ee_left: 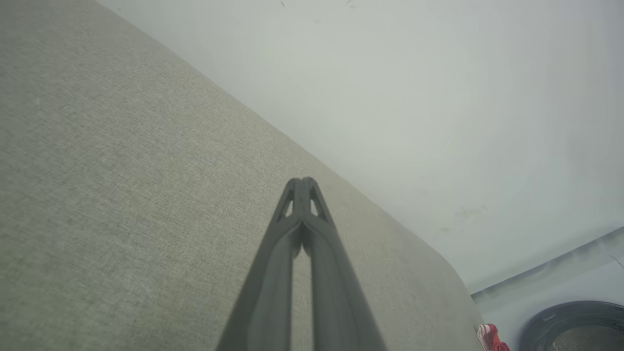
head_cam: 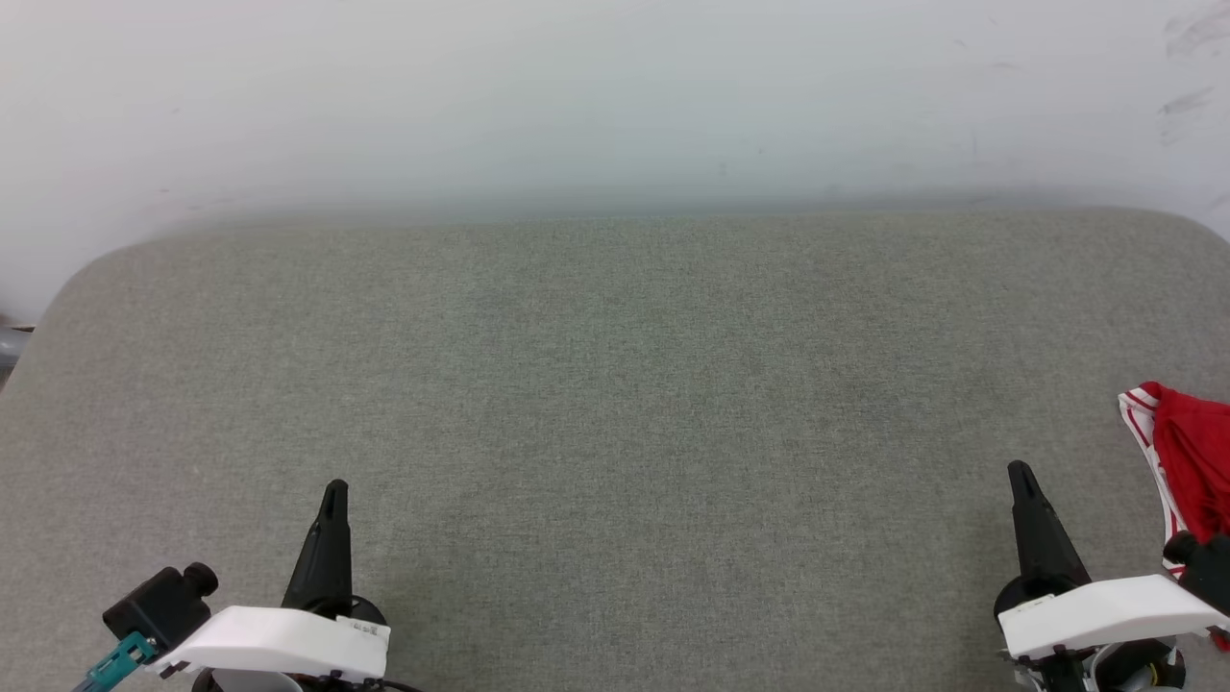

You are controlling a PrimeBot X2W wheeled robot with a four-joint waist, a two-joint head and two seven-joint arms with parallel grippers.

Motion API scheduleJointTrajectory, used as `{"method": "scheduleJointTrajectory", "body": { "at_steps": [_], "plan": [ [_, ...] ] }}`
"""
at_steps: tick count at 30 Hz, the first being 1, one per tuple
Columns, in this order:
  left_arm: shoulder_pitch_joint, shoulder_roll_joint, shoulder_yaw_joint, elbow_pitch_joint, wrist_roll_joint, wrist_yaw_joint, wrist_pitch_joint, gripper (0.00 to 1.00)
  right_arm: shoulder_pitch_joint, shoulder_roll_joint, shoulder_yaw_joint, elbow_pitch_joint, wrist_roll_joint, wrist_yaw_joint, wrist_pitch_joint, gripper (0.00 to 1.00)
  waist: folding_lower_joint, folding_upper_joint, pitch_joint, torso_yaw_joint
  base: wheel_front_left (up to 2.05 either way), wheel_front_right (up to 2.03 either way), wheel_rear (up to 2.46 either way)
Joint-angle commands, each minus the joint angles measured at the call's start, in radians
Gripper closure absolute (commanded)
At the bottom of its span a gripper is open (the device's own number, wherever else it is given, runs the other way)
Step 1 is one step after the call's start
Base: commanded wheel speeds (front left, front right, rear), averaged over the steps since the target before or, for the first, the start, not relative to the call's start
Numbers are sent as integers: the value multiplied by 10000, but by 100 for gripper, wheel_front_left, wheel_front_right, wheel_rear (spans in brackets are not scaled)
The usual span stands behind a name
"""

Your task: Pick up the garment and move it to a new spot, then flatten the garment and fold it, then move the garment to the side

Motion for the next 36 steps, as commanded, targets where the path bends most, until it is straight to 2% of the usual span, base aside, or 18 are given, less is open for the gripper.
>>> {"method": "scheduleJointTrajectory", "body": {
  "at_steps": [1,36],
  "plan": [
    [-314,61,67,-43,-377,-30,82,100,-275,12,-34,-70,404,-2,82,100,-1,0,-5,3,0,0,0],
    [-781,64,314,644,-4454,-110,1128,100,-517,24,-217,151,4563,-4,1032,100,-2,0,-105,65,0,0,0]
  ]
}}
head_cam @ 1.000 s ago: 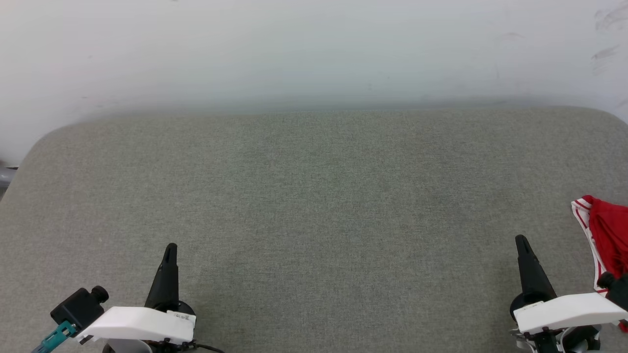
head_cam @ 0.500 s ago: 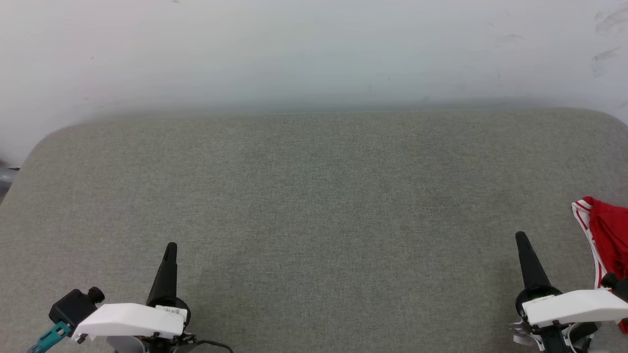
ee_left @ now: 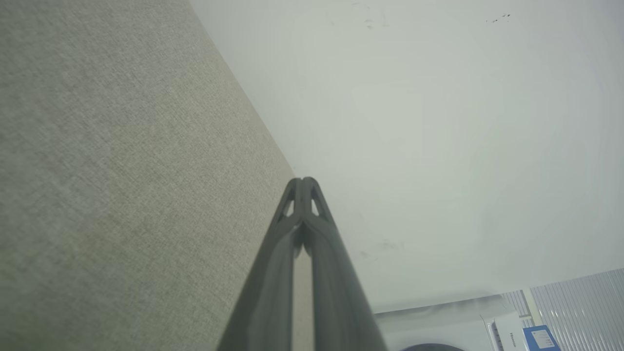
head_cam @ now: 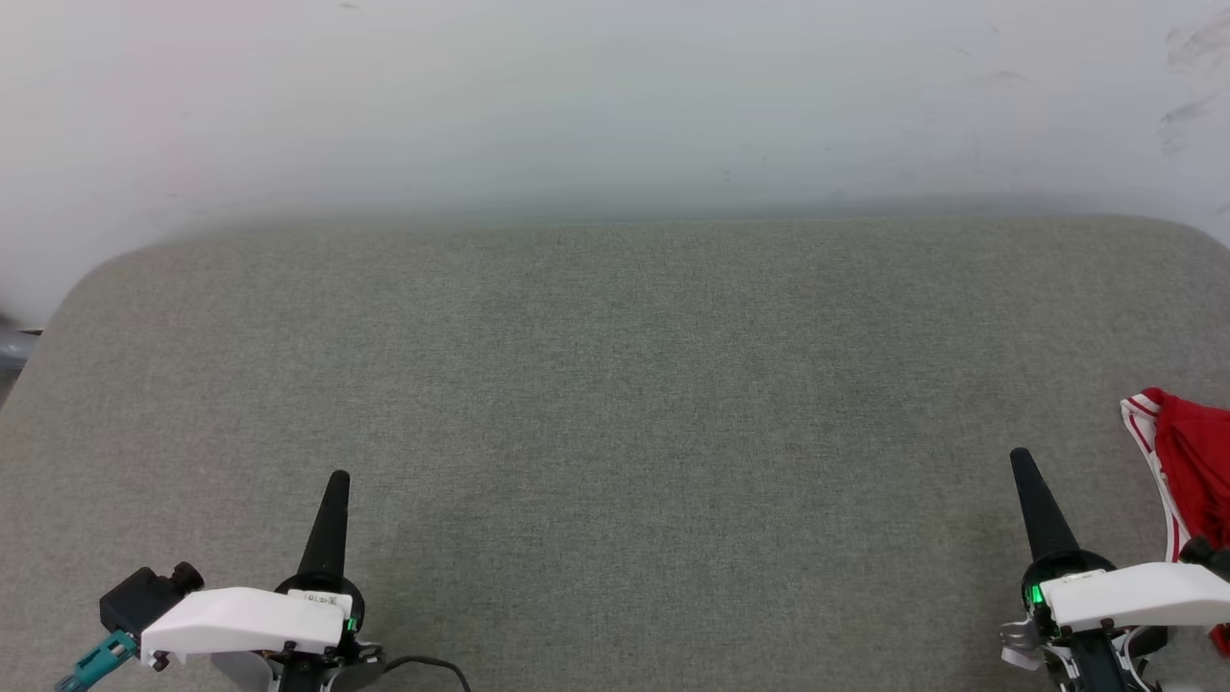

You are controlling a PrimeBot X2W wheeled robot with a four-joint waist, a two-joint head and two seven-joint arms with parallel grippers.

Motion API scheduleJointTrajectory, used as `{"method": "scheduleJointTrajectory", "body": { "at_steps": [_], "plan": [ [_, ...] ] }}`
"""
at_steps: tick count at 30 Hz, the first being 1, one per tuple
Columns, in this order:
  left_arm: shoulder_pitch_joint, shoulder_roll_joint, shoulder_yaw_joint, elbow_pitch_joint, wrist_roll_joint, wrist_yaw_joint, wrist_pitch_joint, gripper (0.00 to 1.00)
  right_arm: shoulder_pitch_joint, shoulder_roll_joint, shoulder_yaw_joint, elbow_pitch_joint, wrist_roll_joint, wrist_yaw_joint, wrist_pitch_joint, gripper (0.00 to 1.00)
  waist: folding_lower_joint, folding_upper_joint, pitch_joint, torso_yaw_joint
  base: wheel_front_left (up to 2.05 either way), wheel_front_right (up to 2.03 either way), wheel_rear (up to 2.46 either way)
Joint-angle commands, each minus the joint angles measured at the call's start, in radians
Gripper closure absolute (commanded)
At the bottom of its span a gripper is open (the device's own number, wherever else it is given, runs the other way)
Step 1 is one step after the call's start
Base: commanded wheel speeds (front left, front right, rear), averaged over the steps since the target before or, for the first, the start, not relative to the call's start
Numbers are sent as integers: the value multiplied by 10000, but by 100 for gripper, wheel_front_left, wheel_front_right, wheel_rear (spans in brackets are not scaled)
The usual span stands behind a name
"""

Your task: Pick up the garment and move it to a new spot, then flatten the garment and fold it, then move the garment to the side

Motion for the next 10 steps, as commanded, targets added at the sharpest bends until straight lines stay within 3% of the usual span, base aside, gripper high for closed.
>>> {"method": "scheduleJointTrajectory", "body": {
  "at_steps": [1,10],
  "plan": [
    [-235,48,54,-15,-319,-51,83,100,-219,22,-43,-49,343,-2,72,100,0,0,-6,4,0,0,0],
    [-330,43,112,134,-1162,-66,299,100,-277,26,-78,3,1206,-3,273,100,0,0,-31,19,0,0,0]
  ]
}}
